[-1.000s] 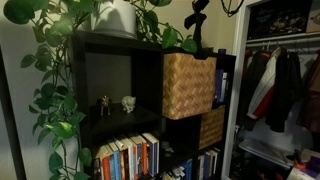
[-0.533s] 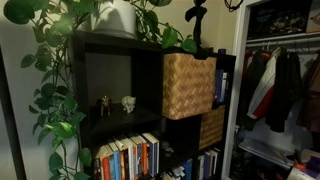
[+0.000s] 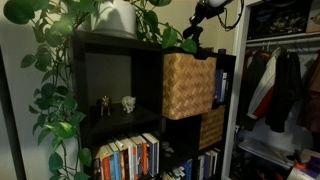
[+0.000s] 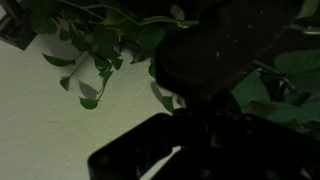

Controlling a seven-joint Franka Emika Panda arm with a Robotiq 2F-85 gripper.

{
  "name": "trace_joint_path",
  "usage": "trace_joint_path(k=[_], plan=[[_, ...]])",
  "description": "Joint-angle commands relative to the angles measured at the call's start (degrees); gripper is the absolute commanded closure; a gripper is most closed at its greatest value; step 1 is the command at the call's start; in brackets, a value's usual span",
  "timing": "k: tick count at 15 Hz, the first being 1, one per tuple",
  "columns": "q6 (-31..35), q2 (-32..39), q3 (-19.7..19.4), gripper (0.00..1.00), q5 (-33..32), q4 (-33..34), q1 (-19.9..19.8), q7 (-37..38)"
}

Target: Partially pull out the basket from the shelf, remove socks from it and put them on top of the shelf, and then push the basket back into the shelf

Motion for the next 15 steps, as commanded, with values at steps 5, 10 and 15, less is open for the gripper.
trace_joint_path(k=[5,10,15], plan=[[3.9,-5.7,-0.7,0.94,-1.8,-12.4,1.4,2.2],[2.7,-6.9,-0.4,0.94,2.4,-18.1,2.1,-0.4],[1.4,-6.7,-0.2,0.94,5.6,-20.5,2.5,-1.9]])
